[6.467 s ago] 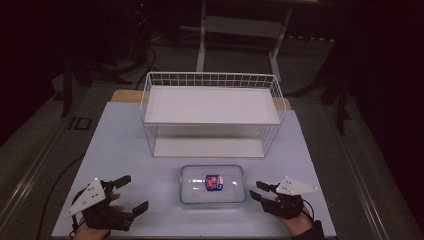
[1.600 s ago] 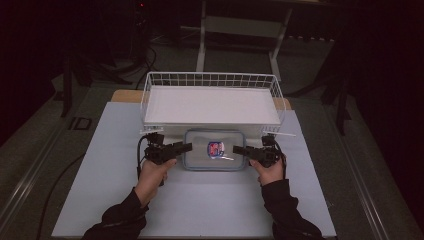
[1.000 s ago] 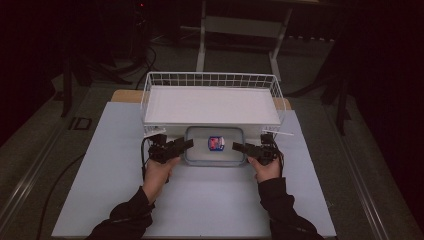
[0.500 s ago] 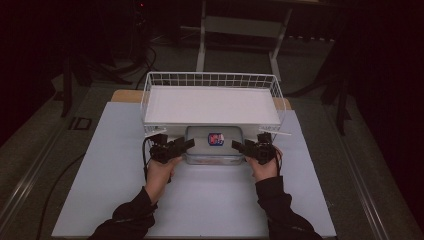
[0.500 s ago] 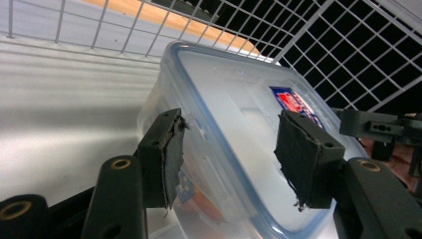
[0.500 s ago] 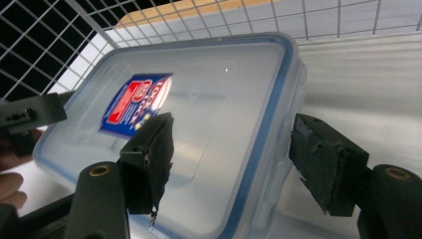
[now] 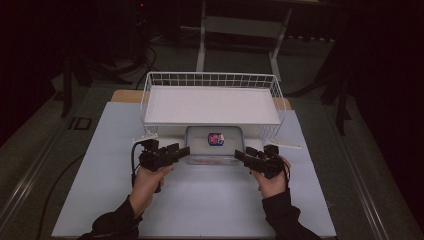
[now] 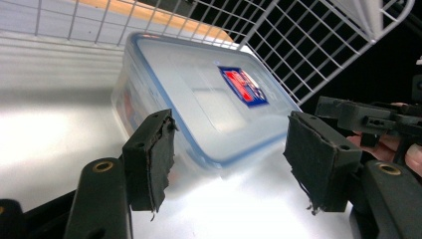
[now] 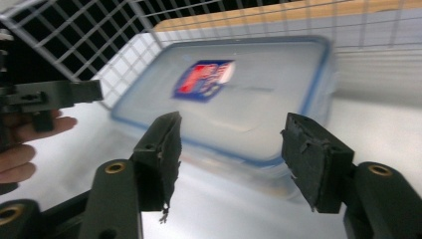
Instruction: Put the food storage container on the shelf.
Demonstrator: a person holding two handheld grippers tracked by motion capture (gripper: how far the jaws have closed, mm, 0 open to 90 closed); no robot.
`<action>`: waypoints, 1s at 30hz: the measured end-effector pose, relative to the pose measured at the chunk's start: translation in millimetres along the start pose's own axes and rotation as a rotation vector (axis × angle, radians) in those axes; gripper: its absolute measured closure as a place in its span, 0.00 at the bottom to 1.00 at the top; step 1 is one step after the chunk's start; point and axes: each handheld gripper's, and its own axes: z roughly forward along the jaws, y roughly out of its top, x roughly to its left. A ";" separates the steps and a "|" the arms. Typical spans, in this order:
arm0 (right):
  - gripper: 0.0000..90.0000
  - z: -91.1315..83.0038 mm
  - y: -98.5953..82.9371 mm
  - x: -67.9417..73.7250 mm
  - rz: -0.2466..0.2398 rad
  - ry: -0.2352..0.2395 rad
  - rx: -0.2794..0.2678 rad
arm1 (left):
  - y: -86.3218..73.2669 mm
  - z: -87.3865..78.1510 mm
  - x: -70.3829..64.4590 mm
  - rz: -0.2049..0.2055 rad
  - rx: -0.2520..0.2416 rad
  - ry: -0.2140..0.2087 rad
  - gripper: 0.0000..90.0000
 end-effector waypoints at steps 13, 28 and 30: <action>0.98 23.1 -25.3 29.4 -0.084 0.056 0.121 | -33.2 -27.2 -10.7 0.109 0.062 -0.063 0.11; 1.00 71.4 -26.6 34.3 -0.105 0.001 0.167 | -42.3 -26.5 -6.8 0.148 0.051 0.009 0.00; 1.00 77.0 -23.9 33.1 -0.090 -0.003 0.159 | -42.7 -26.4 -6.2 0.145 0.054 0.005 0.00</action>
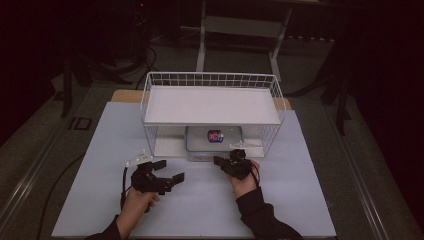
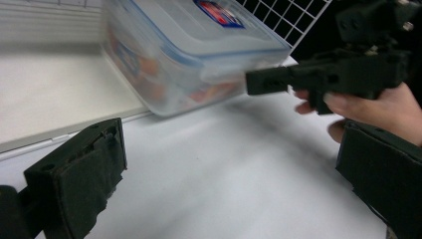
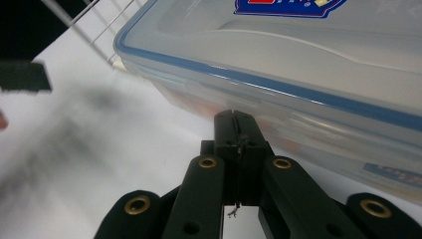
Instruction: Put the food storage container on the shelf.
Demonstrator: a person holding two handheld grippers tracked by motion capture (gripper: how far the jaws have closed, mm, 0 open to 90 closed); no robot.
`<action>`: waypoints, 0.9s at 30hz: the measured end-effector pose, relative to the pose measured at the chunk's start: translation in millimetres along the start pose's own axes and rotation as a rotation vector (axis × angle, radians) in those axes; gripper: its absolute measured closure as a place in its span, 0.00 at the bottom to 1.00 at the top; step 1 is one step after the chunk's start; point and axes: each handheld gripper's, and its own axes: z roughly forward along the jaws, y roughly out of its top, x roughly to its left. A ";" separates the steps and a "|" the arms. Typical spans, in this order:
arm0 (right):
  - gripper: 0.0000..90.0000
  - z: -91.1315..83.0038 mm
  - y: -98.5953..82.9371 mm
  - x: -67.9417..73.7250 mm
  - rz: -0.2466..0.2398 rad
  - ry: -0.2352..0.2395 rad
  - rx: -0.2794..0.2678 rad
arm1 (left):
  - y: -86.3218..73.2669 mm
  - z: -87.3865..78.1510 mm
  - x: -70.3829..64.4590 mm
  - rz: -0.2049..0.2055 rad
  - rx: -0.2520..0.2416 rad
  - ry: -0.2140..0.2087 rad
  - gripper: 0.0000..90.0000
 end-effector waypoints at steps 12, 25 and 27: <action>1.00 18.8 16.9 -6.6 0.020 -0.022 -0.027 | -0.3 -1.7 1.3 0.014 -0.011 0.012 0.00; 1.00 31.4 29.2 -14.5 0.036 -0.049 -0.027 | -1.3 -0.5 -0.3 0.025 0.000 0.009 0.00; 1.00 31.0 29.1 -13.6 0.037 -0.048 -0.033 | -1.1 -0.5 -1.0 0.031 0.002 0.010 0.00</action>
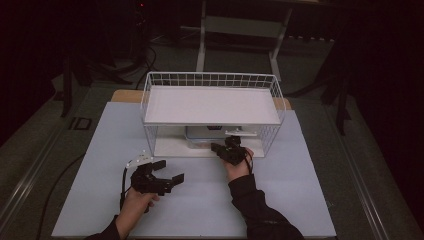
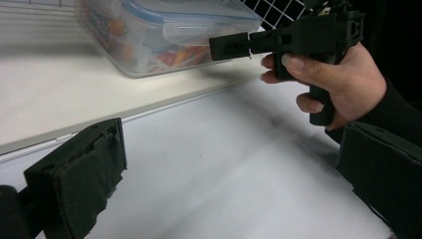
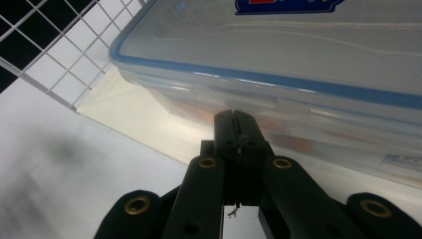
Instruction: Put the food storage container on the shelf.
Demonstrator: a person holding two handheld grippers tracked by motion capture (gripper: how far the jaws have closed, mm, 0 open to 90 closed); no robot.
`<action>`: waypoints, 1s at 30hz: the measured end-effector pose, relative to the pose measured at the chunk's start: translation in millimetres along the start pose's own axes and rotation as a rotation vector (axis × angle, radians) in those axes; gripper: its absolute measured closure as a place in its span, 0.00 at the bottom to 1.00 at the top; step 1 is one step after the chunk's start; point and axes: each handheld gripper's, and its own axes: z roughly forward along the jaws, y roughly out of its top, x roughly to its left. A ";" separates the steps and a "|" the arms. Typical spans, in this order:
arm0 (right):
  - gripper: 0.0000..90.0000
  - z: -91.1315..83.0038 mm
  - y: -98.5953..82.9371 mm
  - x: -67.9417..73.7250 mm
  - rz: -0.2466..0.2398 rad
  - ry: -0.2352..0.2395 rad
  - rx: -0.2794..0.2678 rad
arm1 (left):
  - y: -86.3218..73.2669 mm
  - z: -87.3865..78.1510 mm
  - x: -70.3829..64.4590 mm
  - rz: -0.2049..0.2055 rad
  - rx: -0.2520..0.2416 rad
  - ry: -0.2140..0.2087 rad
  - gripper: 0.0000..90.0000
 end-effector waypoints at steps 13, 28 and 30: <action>0.47 -16.6 -15.8 17.3 -0.032 0.086 -0.013 | 0.6 -5.2 -6.5 0.048 -0.010 0.009 0.00; 0.22 -57.7 -35.9 12.9 -0.089 0.173 -0.042 | -2.1 -11.3 -22.1 0.124 0.001 -0.021 0.00; 0.22 -63.1 -38.5 11.7 -0.094 0.174 -0.043 | -2.7 -11.0 -21.3 0.121 0.000 -0.026 0.00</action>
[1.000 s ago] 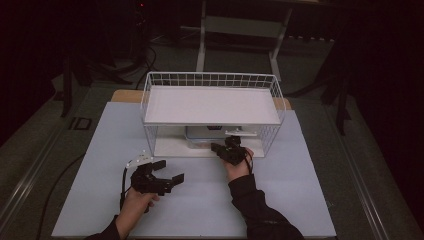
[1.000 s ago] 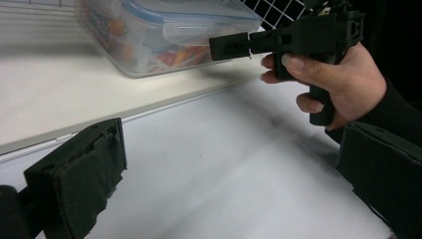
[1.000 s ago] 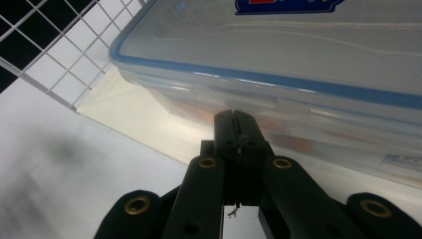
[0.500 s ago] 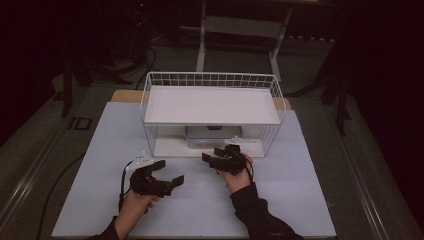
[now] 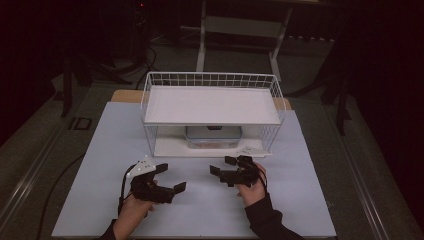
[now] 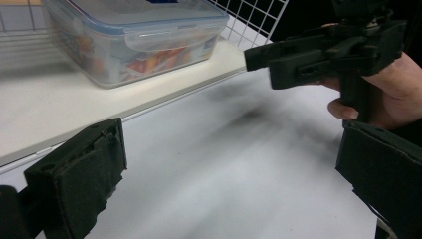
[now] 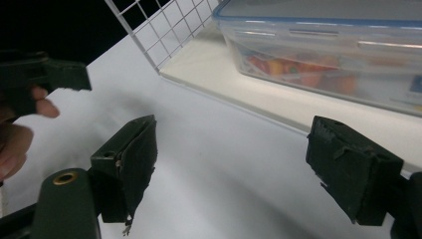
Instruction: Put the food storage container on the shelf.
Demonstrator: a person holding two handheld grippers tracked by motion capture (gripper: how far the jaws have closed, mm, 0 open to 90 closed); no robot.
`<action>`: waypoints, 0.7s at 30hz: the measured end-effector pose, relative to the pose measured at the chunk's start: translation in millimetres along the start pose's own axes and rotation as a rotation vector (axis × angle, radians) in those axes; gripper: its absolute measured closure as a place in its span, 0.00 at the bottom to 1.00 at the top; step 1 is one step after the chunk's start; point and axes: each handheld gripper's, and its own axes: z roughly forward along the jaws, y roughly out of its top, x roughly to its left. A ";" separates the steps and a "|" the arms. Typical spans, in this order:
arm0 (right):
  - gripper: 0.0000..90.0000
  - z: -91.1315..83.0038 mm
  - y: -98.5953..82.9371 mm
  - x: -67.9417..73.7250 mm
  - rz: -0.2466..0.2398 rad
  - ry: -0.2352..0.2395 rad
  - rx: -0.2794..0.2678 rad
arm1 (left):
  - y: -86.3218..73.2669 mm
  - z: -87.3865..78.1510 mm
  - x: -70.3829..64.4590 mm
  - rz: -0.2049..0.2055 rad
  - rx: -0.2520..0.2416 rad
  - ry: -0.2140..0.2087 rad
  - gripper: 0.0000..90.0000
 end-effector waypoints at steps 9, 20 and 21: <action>0.22 -20.3 -15.5 2.0 -0.029 -0.013 0.006 | -0.9 0.7 1.3 0.000 0.005 -0.003 0.00; 0.22 -50.3 -33.6 1.6 -0.062 -0.012 0.004 | -2.4 2.8 -0.3 0.012 0.020 -0.018 0.00; 0.22 -52.0 -35.1 0.9 -0.062 -0.009 0.006 | -2.4 3.0 -0.4 0.014 0.023 -0.018 0.00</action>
